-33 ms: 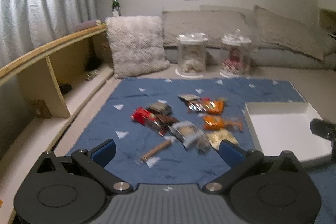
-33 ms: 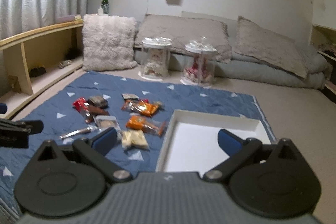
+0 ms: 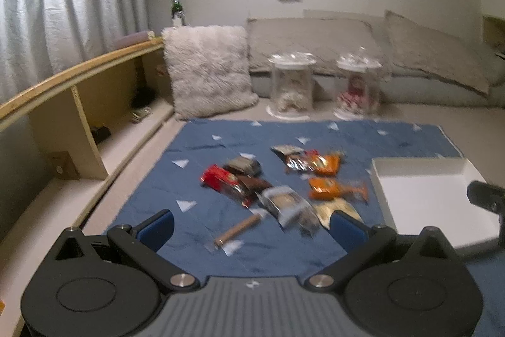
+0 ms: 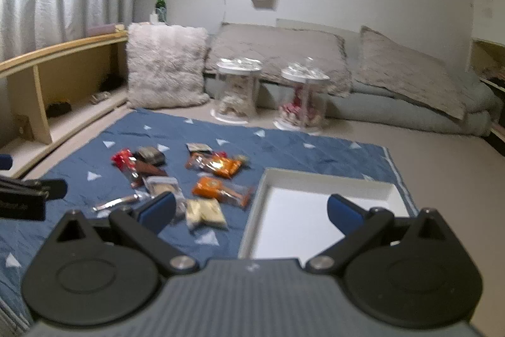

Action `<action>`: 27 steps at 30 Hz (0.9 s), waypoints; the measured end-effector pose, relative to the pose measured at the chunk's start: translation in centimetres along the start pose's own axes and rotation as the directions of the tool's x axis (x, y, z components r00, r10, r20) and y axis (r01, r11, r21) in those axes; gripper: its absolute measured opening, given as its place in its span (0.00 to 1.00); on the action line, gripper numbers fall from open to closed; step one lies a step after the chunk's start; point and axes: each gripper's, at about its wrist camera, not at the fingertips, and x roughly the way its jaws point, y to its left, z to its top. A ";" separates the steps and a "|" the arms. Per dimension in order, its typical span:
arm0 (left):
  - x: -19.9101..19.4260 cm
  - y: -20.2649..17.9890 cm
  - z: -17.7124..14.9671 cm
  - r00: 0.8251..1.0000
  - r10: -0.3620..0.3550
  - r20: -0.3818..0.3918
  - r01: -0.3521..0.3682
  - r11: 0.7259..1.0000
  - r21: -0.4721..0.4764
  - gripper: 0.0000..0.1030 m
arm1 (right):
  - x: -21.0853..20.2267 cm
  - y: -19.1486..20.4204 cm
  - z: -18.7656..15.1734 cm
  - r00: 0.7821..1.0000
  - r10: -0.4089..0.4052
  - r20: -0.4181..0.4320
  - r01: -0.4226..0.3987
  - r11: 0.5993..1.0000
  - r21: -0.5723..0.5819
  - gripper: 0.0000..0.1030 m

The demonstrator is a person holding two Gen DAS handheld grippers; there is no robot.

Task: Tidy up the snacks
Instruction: 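Reach the right tool to the cream-coloured bag while the left tool approaches the stick snack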

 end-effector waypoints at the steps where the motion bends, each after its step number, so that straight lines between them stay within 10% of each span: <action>1: 0.3 0.4 0.5 1.000 0.003 -0.005 -0.003 1.000 -0.002 1.00 | 0.2 0.1 0.2 1.000 0.008 0.007 -0.008 1.000 -0.003 1.00; 27: 16.6 3.5 4.8 0.978 0.007 -0.211 0.009 0.997 0.078 1.00 | 18.2 3.1 4.5 0.970 0.206 -0.131 -0.217 0.973 -0.073 1.00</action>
